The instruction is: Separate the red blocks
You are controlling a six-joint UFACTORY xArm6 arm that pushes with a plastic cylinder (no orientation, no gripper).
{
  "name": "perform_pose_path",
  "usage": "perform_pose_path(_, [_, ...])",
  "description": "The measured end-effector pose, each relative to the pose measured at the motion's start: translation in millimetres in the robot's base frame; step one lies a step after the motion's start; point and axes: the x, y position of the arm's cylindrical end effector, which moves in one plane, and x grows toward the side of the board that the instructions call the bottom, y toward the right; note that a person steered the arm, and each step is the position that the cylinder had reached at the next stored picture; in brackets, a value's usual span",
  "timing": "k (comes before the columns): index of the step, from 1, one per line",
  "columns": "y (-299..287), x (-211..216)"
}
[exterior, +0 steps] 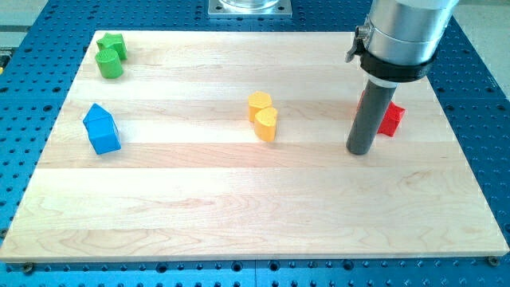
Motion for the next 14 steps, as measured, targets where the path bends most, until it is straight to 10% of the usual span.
perform_pose_path(4, [35, 30])
perform_pose_path(6, [102, -28])
perform_pose_path(14, [27, -52])
